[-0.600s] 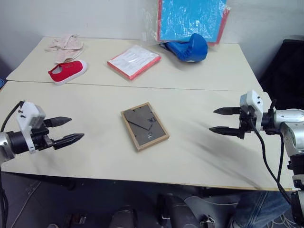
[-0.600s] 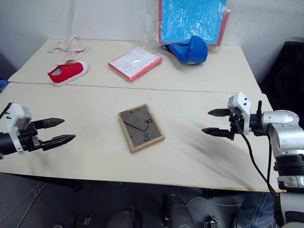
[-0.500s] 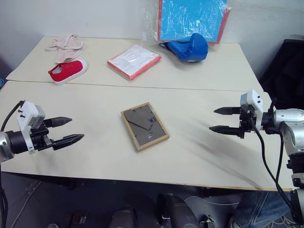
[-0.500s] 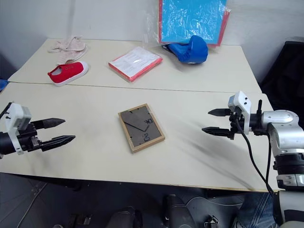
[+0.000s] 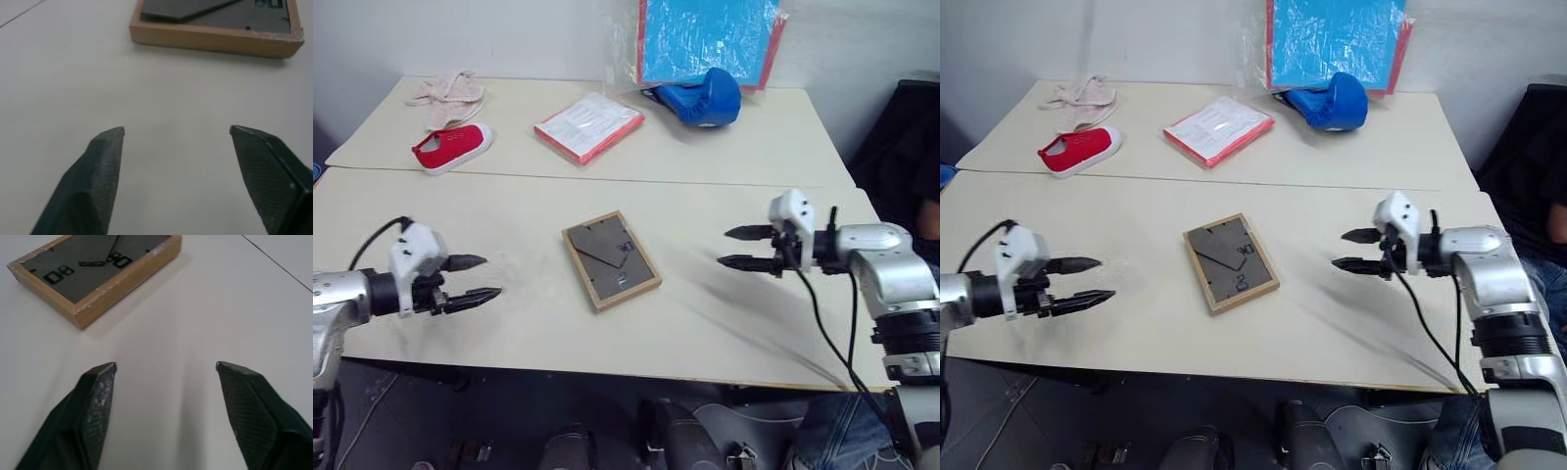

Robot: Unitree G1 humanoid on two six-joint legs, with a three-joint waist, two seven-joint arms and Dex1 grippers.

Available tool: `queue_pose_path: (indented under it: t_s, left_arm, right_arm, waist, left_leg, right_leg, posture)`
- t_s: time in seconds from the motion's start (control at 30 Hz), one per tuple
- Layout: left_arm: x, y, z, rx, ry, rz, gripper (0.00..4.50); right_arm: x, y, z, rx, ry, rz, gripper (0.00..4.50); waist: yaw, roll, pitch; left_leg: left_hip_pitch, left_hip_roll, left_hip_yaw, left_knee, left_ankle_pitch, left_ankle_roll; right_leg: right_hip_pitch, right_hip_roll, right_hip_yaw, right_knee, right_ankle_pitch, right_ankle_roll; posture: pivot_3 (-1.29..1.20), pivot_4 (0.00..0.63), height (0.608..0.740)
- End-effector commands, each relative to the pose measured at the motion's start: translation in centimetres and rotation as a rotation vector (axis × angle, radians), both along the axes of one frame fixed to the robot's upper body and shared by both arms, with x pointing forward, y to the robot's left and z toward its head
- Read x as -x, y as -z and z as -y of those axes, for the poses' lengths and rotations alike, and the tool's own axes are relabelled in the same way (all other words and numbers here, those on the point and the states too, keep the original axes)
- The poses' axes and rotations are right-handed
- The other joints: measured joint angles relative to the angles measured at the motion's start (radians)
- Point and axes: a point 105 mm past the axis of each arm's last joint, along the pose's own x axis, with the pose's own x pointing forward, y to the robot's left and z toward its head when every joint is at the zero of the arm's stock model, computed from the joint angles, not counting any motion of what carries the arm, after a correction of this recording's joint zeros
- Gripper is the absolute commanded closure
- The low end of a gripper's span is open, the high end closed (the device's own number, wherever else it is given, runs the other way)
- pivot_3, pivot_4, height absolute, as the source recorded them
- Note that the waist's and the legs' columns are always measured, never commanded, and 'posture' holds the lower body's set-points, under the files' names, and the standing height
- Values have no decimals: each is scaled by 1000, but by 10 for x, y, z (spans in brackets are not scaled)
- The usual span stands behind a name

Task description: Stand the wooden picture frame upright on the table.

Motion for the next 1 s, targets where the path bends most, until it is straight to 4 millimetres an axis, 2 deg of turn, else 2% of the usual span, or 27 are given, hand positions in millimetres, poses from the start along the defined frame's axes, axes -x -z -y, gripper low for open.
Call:
queue_pose_path:
  t_s: [0.03,0.13,0.2,0.23,0.3,0.4,0.53,0.7,0.9,1.0]
  left_arm:
    - [-15,8,11,-96,110,-6,2098]
    - [-28,14,19,-127,158,-15,3008]
    - [-45,19,32,-136,198,-10,3627]
    - [-51,20,37,-139,214,-7,3932]
    - [-59,22,46,-128,230,-15,4481]
    - [-71,25,56,-109,218,-3,4481]
    - [-89,20,70,-20,180,19,4481]
    - [-110,5,80,96,106,44,4481]
    - [-113,1,80,208,65,0,4481]
    - [-109,4,72,254,34,-71,4481]
  right_arm:
    - [-7,-7,-25,44,-65,81,2591]
    - [-13,0,-41,65,-87,93,3613]
    - [-22,10,-55,95,-94,106,4326]
    - [-25,14,-59,105,-96,109,4500]
    - [-30,24,-66,130,-89,103,4500]
    - [-28,30,-79,127,-112,103,4500]
    - [-12,35,-94,115,-177,99,4500]
    - [18,35,-103,82,-254,62,4500]
    - [27,37,-103,77,-243,50,4500]
    - [20,37,-96,105,-204,69,4500]
  waist:
    - [1,0,0]
    - [0,0,0]
    - [1,0,0]
    - [1,0,0]
    - [1,0,0]
    - [-3,0,0]
    - [0,0,0]
    - [2,0,0]
    - [-3,0,0]
    - [-3,0,0]
  left_leg:
    - [0,0,0,0,0,0]
    - [-1,0,0,1,1,-2]
    - [-1,0,1,1,2,-3]
    - [-2,0,1,2,2,-3]
    - [-2,0,1,3,2,-2]
    - [-3,0,1,3,2,-2]
    - [-3,0,0,3,2,-2]
    - [-3,0,0,4,2,-3]
    - [-2,0,0,4,2,-4]
    - [-2,0,-1,4,3,-4]
  right_leg:
    - [0,0,0,0,0,0]
    - [0,0,0,0,0,0]
    - [-1,0,0,1,0,0]
    - [-1,0,-1,1,0,0]
    - [-1,0,-1,2,0,0]
    - [-1,0,-1,4,0,0]
    - [-1,0,-2,5,0,1]
    - [-1,0,-2,5,0,1]
    - [-1,0,-2,5,0,1]
    - [-1,0,-3,5,0,1]
  posture:
    - [0,150,740]
    - [0,150,740]
    - [0,150,740]
    - [0,150,740]
    - [0,150,740]
    - [0,150,740]
    - [0,150,740]
    - [0,150,740]
    - [0,150,740]
    - [0,150,740]
